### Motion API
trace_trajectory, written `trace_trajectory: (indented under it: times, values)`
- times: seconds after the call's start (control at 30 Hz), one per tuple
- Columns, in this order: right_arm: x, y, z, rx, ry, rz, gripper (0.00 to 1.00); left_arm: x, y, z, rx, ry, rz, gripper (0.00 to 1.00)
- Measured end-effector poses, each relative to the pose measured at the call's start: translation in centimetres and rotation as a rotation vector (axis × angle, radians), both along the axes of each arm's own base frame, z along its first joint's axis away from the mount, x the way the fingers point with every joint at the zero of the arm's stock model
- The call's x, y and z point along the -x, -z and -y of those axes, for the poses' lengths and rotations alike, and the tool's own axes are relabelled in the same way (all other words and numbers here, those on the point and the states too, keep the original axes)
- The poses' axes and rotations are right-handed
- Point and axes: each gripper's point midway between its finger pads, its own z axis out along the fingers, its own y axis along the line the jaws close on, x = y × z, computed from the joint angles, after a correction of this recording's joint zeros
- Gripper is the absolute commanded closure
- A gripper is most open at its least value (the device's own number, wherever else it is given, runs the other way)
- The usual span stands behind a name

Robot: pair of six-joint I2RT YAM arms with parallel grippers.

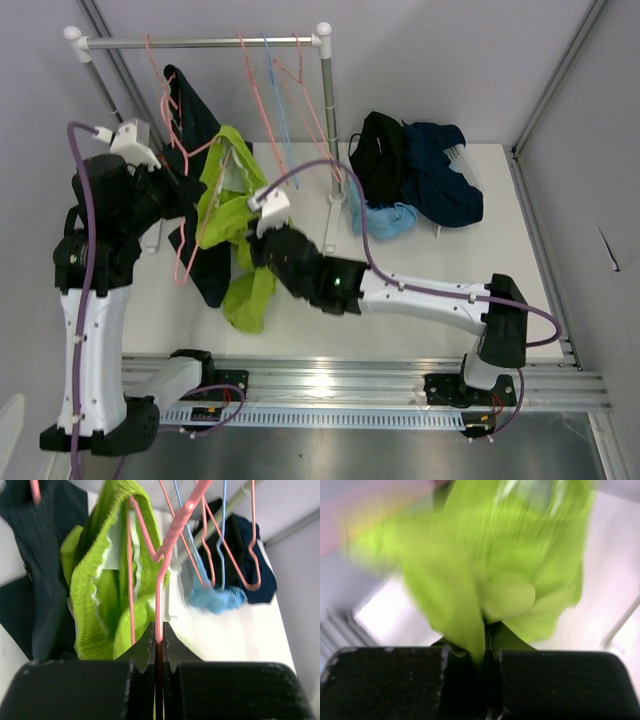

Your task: Remove the shorts from the hanger

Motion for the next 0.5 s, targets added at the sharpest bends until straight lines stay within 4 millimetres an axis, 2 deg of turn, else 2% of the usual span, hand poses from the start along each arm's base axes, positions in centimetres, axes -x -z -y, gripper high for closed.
trace_trajectory:
  times: [0.07,0.13,0.2,0.23,0.3,0.4,0.5]
  values:
    - [-3.7,-4.1,0.3,-0.065,0.043,0.029,1.00,1.8,0.4,0.4,0.018,0.014,-0.008,1.00]
    - [-6.7,-7.2,1.1,-0.117,0.087,0.050,1.00,3.2,0.3,0.5,0.027,0.018,-0.005,1.00]
    - [-8.0,-8.1,1.9,-0.134,0.111,0.057,1.00,4.2,0.0,0.6,0.031,0.023,0.009,1.00]
    - [-8.0,-8.1,2.0,-0.135,0.112,0.056,1.00,4.6,-0.1,0.7,0.031,0.030,0.015,1.00]
    - [-7.1,-6.4,2.2,-0.109,0.097,0.035,1.00,5.2,-0.4,0.9,0.035,0.039,0.027,1.00]
    - [-4.5,-1.5,3.1,-0.030,0.067,-0.032,1.00,5.4,-0.5,1.2,0.053,0.051,0.028,1.00]
    - [-1.6,3.7,5.4,0.066,0.052,-0.116,1.00,5.1,-0.3,1.9,0.075,0.078,0.008,1.00]
